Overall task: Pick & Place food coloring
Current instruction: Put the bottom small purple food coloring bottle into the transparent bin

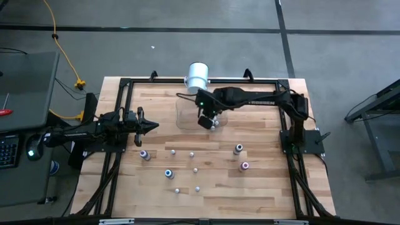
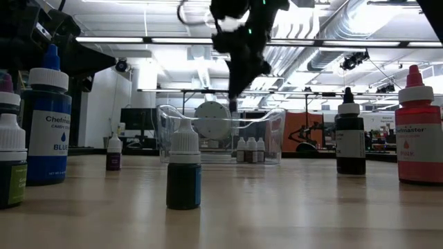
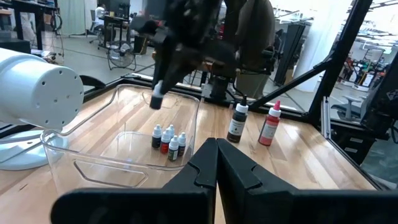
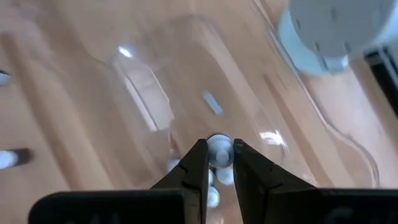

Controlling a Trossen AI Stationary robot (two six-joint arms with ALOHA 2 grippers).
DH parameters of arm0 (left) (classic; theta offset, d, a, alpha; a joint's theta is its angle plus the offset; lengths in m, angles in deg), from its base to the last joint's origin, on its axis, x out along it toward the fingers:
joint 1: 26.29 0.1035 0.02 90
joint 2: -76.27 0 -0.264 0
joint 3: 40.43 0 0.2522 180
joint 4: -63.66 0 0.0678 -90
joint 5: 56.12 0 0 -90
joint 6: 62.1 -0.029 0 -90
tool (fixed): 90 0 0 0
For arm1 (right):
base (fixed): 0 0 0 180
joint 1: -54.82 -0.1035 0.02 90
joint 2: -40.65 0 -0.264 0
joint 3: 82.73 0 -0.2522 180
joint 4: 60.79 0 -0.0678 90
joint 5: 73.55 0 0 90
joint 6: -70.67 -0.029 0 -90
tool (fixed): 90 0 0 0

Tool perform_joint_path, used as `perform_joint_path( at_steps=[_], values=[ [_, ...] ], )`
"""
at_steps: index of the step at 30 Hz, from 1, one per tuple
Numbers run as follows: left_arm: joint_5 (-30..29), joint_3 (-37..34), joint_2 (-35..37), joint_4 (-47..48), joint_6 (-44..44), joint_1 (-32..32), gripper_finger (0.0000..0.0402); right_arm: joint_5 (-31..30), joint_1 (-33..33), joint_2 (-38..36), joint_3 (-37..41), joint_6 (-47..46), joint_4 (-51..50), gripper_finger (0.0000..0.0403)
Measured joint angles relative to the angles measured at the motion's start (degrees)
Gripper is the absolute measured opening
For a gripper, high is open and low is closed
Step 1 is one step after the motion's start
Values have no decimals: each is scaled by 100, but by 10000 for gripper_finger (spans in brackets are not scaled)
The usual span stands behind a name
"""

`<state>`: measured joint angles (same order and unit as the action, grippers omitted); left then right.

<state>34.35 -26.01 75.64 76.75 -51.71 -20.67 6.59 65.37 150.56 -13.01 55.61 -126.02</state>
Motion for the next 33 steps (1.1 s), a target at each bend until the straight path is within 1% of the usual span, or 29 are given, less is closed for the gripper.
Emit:
perform_joint_path(
  at_steps=[4,11,14,19,27,33],
  values=[
    [0,0,0,-1,2,0,1,20,195,2,401,-159,204,46],
    [0,0,0,-2,2,0,1,359,403,4,1094,-484,956,46],
    [0,0,0,0,1,0,1,436,448,4,1242,-577,1050,46],
    [-2,0,0,-2,2,-1,1,436,456,4,1308,-593,1109,46],
    [-2,0,0,0,0,0,1,690,456,337,1306,-560,1384,46],
    [-2,0,0,-1,1,-2,1,673,456,444,1298,-543,1397,46]
  ],
)
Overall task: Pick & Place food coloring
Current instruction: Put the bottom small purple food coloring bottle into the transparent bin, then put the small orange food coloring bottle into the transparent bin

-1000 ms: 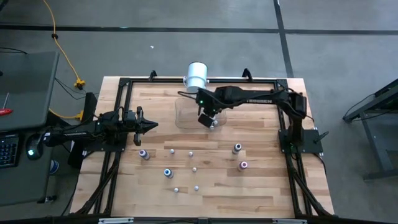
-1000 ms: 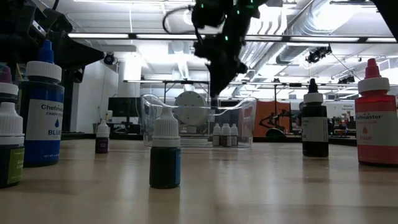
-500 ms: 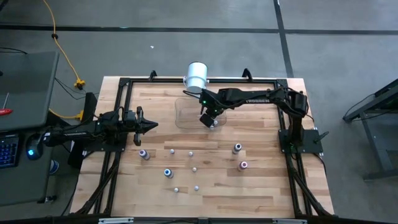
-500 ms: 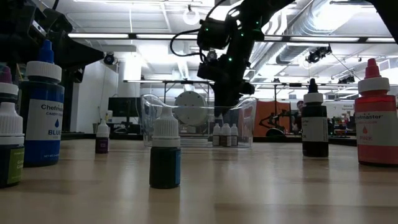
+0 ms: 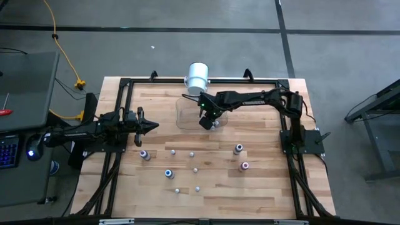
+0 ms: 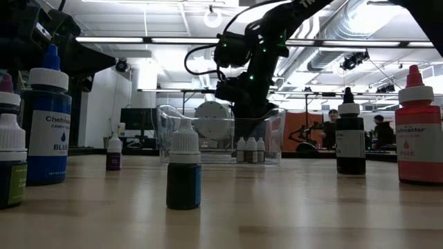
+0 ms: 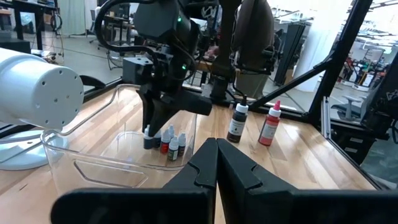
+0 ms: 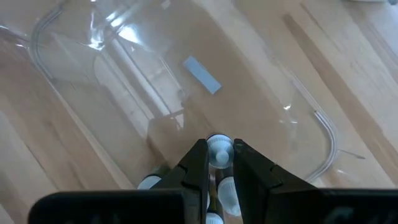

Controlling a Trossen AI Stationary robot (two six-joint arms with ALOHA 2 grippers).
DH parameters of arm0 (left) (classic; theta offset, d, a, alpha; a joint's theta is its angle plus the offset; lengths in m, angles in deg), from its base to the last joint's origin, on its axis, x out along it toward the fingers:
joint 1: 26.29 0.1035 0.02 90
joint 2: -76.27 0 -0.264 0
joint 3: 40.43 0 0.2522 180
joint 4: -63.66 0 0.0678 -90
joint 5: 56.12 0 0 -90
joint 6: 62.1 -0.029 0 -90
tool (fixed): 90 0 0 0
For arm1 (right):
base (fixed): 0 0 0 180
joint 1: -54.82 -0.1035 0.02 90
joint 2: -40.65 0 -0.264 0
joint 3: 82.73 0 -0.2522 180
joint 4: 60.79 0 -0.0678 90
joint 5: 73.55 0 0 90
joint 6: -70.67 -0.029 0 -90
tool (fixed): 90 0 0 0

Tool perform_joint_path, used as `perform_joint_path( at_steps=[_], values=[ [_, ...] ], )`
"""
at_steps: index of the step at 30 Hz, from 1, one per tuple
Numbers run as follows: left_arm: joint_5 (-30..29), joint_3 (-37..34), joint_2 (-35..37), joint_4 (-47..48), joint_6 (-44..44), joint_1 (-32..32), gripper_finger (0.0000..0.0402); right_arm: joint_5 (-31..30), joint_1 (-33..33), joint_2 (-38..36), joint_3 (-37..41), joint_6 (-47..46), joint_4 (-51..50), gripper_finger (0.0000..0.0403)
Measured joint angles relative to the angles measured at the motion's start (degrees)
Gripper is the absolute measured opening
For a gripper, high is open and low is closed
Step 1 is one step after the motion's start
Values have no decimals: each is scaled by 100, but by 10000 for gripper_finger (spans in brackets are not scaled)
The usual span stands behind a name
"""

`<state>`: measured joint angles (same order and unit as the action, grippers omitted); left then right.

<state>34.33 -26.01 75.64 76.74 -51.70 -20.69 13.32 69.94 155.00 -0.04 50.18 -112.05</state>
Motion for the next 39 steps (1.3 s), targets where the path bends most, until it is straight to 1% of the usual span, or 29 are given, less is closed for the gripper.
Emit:
perform_joint_path(
  at_steps=[3,11,22,26,30,33,36,39],
  values=[
    [0,0,0,1,-1,0,1,-6,0,4,0,2,5,54],
    [0,0,0,-1,1,1,1,5,0,7,0,7,7,92],
    [0,0,0,-1,0,2,1,-71,0,-87,-17,126,-57,102],
    [2,0,0,1,1,2,1,-236,11,-214,-322,305,-387,103],
    [2,0,1,0,1,1,1,-237,-23,-342,-792,673,-714,103],
    [2,0,1,-1,0,0,1,-70,-155,-437,-1190,1000,-853,104],
    [2,0,2,-1,1,2,1,372,-334,-431,-1579,1364,-1027,104],
    [2,0,0,-1,1,0,1,844,-562,-431,-1745,1742,-931,104]
  ],
)
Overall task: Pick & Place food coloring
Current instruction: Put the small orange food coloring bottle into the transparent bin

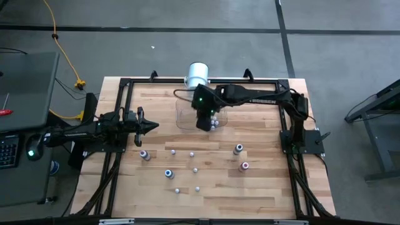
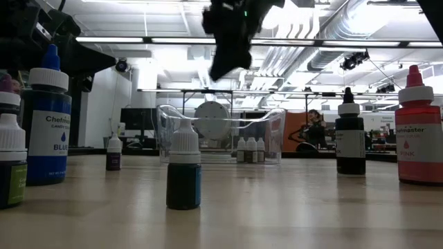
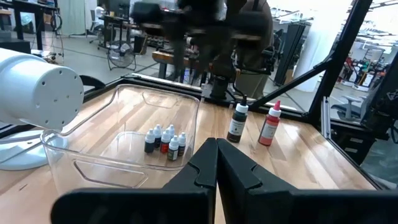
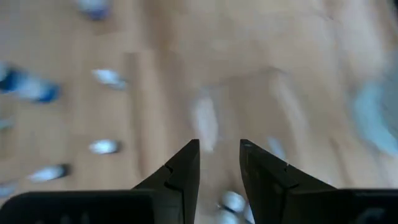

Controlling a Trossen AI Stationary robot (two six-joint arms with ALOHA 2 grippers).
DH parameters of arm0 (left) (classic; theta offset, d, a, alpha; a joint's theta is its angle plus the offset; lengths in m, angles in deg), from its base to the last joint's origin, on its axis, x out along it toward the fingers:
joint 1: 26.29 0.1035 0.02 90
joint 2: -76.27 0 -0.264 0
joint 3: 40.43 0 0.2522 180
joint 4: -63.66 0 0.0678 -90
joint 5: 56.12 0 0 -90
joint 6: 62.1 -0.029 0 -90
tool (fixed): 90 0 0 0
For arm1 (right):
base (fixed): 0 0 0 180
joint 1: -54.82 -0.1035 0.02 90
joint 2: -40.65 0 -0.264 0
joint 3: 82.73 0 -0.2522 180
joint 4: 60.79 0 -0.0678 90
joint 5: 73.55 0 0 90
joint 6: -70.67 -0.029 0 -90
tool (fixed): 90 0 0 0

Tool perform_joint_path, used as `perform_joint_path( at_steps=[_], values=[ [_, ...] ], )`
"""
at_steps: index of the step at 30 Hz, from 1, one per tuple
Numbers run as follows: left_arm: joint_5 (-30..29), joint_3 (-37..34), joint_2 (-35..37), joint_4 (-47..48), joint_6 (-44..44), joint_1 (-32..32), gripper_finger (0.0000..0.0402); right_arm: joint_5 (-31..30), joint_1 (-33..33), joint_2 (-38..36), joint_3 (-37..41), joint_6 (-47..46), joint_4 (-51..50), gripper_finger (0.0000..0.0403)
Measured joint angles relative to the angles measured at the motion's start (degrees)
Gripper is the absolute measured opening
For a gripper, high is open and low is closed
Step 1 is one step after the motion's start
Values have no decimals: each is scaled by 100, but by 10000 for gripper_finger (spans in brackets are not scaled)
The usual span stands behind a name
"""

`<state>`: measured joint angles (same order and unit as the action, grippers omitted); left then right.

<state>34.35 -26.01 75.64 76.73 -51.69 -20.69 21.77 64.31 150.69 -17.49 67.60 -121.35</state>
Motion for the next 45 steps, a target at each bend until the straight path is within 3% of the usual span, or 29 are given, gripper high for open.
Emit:
perform_joint_path(
  at_steps=[5,14,19,28,35,45],
  values=[
    [0,0,0,0,0,2,1,617,-346,12,-17,487,62,104],
    [0,0,0,2,-2,1,1,645,-936,87,14,799,149,104],
    [0,0,1,0,0,0,1,654,-1295,129,615,720,764,104],
    [0,0,0,0,-2,2,1,634,-1701,129,1989,553,2776,104],
    [0,0,1,0,-1,1,1,411,-1651,127,2260,460,2894,105],
    [-1,0,1,2,0,2,1,400,-1556,503,2014,276,2860,189]
  ],
)
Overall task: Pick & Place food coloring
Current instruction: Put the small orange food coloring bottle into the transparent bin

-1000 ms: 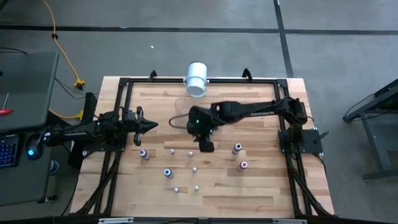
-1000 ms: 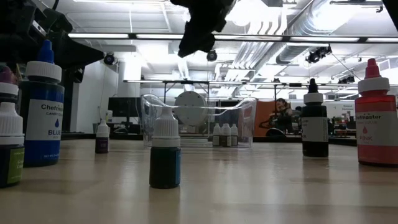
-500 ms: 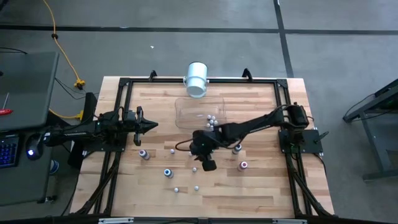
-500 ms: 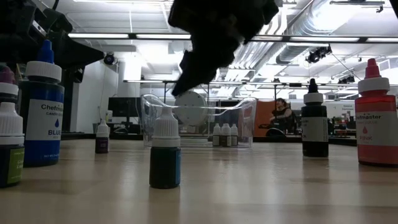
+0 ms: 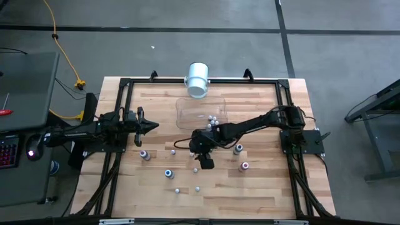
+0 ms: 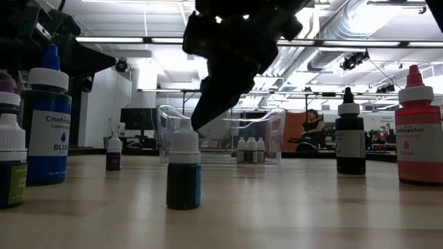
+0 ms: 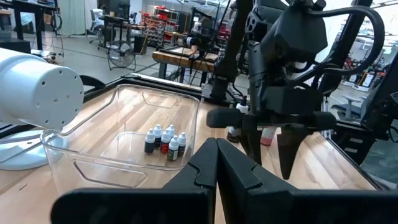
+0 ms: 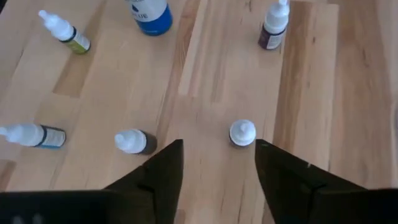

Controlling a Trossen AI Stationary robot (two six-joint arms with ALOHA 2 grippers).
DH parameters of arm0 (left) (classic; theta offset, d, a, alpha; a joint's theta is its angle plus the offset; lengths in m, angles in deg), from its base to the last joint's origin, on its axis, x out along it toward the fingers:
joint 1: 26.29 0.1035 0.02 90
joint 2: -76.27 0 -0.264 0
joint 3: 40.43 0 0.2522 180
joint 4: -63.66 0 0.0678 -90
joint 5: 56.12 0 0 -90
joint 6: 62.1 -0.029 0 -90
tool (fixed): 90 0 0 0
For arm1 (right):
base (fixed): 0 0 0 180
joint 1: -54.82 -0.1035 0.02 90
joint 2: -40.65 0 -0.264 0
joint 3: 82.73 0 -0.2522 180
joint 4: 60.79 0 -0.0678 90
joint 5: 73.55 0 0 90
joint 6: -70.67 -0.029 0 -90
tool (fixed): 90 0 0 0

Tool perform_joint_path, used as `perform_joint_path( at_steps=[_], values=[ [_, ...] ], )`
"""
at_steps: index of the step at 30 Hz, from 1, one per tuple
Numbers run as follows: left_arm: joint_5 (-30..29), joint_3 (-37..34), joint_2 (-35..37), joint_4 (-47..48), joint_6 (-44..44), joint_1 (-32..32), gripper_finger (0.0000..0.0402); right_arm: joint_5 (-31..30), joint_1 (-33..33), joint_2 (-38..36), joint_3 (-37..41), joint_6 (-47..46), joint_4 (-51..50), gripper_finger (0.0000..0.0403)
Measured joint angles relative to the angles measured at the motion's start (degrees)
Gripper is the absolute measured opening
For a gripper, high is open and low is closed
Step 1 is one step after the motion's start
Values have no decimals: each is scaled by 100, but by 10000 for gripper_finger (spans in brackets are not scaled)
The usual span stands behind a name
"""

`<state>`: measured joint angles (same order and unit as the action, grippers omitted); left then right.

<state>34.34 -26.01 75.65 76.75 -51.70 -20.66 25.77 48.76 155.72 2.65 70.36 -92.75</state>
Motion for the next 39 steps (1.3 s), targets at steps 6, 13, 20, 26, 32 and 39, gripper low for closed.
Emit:
perform_joint_path(
  at_steps=[6,13,20,26,32,39],
  values=[
    [1,0,-1,0,1,-2,1,-402,49,46,-36,9,-71,209],
    [1,0,1,0,1,0,1,-467,136,48,-35,108,-78,210],
    [1,0,0,0,-1,-2,1,-159,124,177,-50,10,-22,211],
    [1,0,1,0,-1,-2,1,25,108,431,-241,-116,30,211],
    [1,0,1,-2,0,0,1,10,120,435,-280,-90,23,211],
    [16,0,1,-2,1,-1,1,24,120,435,-275,-86,92,201]
  ],
)
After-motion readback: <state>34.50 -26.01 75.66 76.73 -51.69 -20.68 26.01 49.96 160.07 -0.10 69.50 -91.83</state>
